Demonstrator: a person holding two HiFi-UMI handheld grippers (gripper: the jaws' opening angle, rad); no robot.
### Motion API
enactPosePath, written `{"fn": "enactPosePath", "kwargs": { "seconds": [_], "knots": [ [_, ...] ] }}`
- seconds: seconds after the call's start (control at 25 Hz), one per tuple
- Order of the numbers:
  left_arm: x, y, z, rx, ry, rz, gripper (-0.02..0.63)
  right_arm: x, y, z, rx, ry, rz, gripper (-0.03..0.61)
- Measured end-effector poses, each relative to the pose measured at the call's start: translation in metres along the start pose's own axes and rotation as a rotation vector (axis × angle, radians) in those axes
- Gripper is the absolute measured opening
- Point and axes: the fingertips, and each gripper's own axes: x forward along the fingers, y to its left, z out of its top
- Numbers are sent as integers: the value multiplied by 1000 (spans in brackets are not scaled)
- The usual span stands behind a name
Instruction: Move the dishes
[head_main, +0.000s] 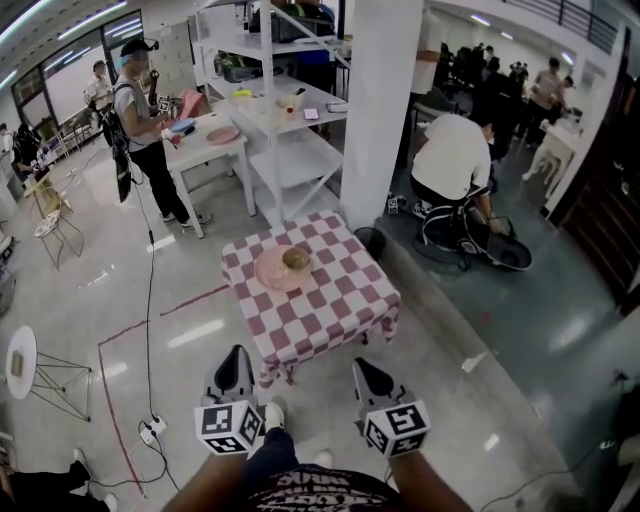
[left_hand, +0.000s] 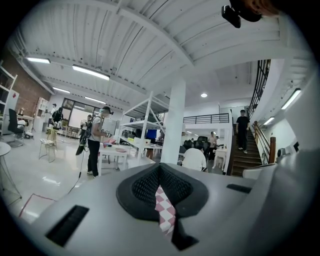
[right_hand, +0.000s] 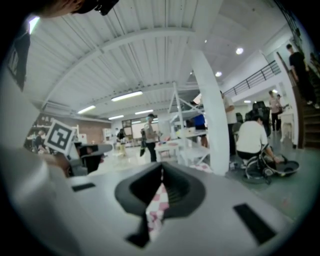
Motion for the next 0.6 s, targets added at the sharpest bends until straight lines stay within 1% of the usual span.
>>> {"fn": "enactPosePath", "kwargs": {
  "seconds": [0.32,0.6],
  "knots": [
    [30,9,-6,-3,24,-21,25,26,-11,5,-6,6,-28,34],
    [72,33,-8,-15,46,-42,25,69,-13,14,-8,6,-41,34]
  ]
}}
